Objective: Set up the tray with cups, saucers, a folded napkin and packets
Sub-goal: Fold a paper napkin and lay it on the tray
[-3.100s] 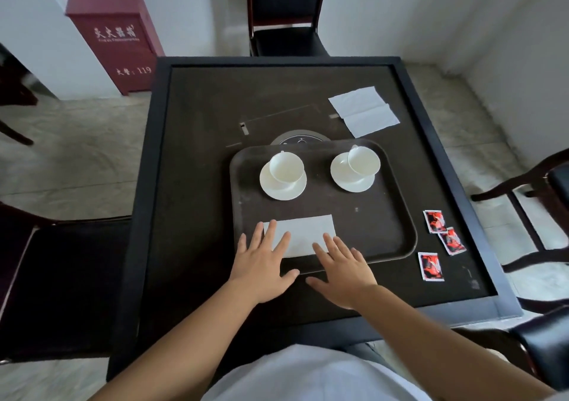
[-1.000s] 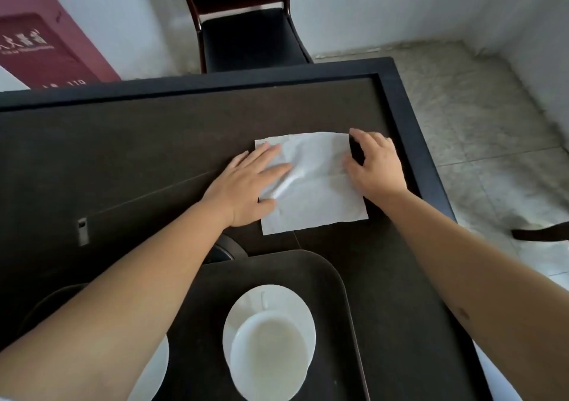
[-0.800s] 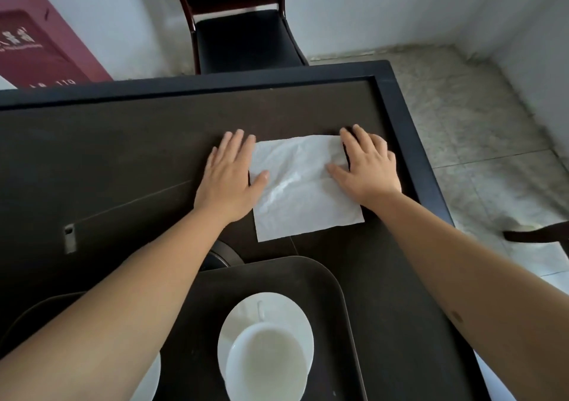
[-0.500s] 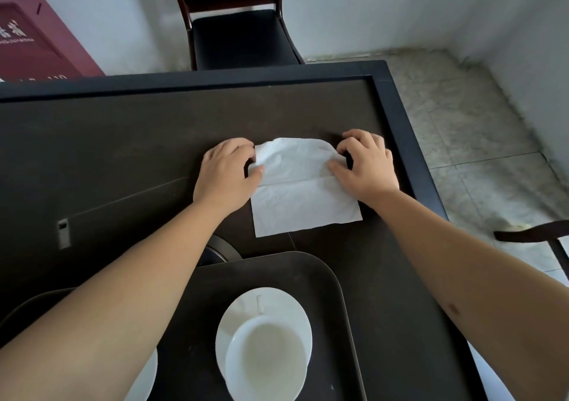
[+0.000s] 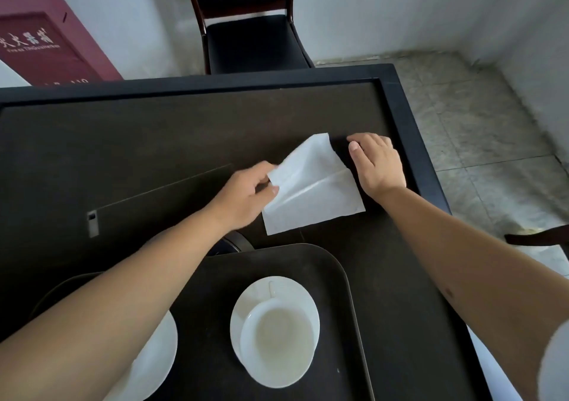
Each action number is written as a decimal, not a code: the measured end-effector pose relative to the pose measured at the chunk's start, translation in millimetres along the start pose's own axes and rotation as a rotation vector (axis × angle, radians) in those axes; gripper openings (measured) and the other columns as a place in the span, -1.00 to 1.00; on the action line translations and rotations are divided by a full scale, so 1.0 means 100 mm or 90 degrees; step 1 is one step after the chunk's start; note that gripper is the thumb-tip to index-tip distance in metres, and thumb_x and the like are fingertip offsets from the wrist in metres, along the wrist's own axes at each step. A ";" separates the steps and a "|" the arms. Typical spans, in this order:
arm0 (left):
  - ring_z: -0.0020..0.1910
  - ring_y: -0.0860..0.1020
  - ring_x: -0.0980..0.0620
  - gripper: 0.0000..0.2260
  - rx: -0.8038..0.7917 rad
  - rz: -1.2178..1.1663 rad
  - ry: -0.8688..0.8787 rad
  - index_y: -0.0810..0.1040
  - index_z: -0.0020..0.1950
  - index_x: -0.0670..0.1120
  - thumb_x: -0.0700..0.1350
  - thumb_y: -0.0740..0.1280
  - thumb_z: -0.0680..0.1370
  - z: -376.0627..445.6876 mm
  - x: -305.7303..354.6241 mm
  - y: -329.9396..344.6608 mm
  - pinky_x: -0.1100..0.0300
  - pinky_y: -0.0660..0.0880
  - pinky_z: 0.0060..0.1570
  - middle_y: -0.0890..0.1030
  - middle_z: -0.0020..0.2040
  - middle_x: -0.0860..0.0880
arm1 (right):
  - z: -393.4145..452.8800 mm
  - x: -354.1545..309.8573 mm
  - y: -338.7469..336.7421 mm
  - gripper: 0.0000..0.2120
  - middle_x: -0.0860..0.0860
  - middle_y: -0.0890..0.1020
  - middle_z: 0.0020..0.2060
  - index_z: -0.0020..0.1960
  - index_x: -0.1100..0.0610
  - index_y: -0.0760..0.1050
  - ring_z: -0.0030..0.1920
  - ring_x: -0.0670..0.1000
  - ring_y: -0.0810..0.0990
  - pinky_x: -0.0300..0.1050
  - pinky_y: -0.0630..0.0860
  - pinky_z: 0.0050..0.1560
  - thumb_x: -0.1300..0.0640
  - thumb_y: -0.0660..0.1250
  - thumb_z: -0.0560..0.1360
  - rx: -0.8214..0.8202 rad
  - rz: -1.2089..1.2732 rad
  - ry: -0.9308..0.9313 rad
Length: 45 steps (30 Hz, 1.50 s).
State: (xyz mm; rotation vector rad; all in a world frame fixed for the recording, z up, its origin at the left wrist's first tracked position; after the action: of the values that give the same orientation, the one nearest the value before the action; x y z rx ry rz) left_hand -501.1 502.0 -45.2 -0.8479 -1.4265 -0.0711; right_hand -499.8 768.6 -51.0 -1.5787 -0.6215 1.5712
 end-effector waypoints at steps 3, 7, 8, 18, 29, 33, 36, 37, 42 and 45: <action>0.11 0.57 -0.01 -0.91 -0.100 0.078 0.127 0.50 -0.04 -0.15 -0.14 0.25 0.54 -0.11 0.12 0.16 0.02 0.49 0.14 0.62 0.06 -0.08 | 0.02 0.03 0.02 -0.53 -0.08 0.54 0.24 0.20 -0.02 0.56 0.29 0.05 0.36 0.12 0.34 0.25 -0.16 -0.03 0.57 -0.009 0.003 0.007; 0.35 0.47 -0.09 -0.81 -0.147 0.268 0.298 0.49 -0.19 -0.15 -0.04 0.34 0.51 -0.16 0.23 0.28 -0.03 0.25 0.40 0.65 0.15 -0.05 | 0.05 0.08 0.08 -0.61 -0.12 0.51 0.25 0.21 -0.07 0.56 0.31 -0.01 0.33 0.05 0.31 0.29 -0.18 0.12 0.53 -0.022 -0.046 0.003; 0.34 0.48 -0.08 -0.76 -0.147 0.289 0.308 0.50 -0.21 -0.14 0.01 0.31 0.52 -0.15 0.24 0.28 -0.03 0.24 0.40 0.67 0.10 -0.03 | 0.06 0.08 0.09 -0.62 -0.12 0.50 0.25 0.22 -0.08 0.55 0.31 -0.01 0.32 0.01 0.29 0.29 -0.19 0.15 0.53 -0.026 -0.056 -0.003; 0.07 0.41 0.09 -0.64 -0.020 0.320 -0.068 0.48 0.20 0.06 0.21 0.30 0.49 0.11 0.08 0.26 0.07 0.43 0.02 0.49 0.06 0.12 | 0.05 0.10 0.08 -0.59 -0.11 0.50 0.27 0.20 -0.10 0.58 0.35 0.00 0.29 -0.02 0.21 0.25 -0.12 0.03 0.55 -0.041 -0.023 0.004; -0.34 0.50 0.09 -0.89 0.013 0.219 -0.106 0.39 -0.14 0.10 -0.02 0.27 0.57 0.17 0.23 0.15 0.28 0.34 -0.39 0.51 -0.29 0.07 | 0.05 0.10 0.07 -0.53 -0.11 0.53 0.27 0.16 -0.06 0.62 0.34 -0.02 0.31 -0.04 0.23 0.23 -0.15 -0.01 0.55 -0.035 0.020 0.016; -0.15 0.57 0.11 -0.69 -0.020 0.223 -0.125 0.38 0.27 0.09 -0.10 0.34 0.56 0.09 0.26 0.18 0.28 0.45 -0.23 0.59 -0.10 0.10 | 0.03 0.10 0.04 -0.57 -0.13 0.55 0.25 0.13 -0.09 0.63 0.33 -0.03 0.33 -0.05 0.23 0.24 -0.15 0.03 0.55 -0.041 0.060 0.016; 0.08 0.52 0.00 -0.56 -0.047 0.313 -0.061 0.30 0.40 0.19 -0.01 0.33 0.55 0.00 0.38 0.25 0.10 0.49 0.04 0.56 0.15 0.03 | -0.02 0.12 -0.01 -0.61 -0.11 0.58 0.23 0.10 -0.07 0.65 0.33 -0.03 0.36 -0.05 0.26 0.32 -0.06 0.07 0.53 -0.041 0.134 0.031; 0.13 0.50 -0.02 -0.56 -0.049 0.388 0.000 0.31 0.41 0.19 0.06 0.31 0.54 -0.02 0.43 0.29 0.07 0.44 0.11 0.56 0.18 0.03 | -0.03 0.12 -0.02 -0.62 -0.11 0.59 0.22 0.09 -0.05 0.66 0.33 -0.03 0.37 -0.06 0.26 0.33 -0.04 0.08 0.51 -0.042 0.145 0.034; 0.15 0.54 0.09 -0.54 -0.017 0.238 -0.021 0.35 0.45 0.10 0.18 0.14 0.56 -0.13 0.39 0.32 0.08 0.42 0.16 0.65 0.10 0.12 | -0.04 0.11 0.01 -0.62 -0.13 0.56 0.24 0.05 -0.07 0.67 0.33 -0.04 0.35 -0.06 0.24 0.30 -0.05 0.09 0.50 -0.053 0.081 0.014; 0.04 0.54 0.30 -0.66 0.073 0.064 -0.135 0.45 0.35 0.11 0.10 0.16 0.60 -0.12 0.25 0.24 0.29 0.43 -0.01 0.65 -0.03 0.16 | -0.02 0.12 0.02 -0.64 -0.12 0.56 0.24 0.04 -0.07 0.66 0.31 -0.01 0.35 -0.13 0.20 0.22 -0.06 0.10 0.50 -0.054 0.049 0.000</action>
State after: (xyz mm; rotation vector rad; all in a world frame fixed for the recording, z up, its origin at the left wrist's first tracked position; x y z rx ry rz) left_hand -473.5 524.0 -33.4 -0.8493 -1.5671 0.1794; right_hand -497.1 776.9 -59.7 -1.6830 -0.6419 1.6193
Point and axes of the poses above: each hand's wrist, its own z-axis towards the middle knuckle, its own y-axis out of the palm, x = y × z, the point moved 5 cm from there along z, towards the middle knuckle
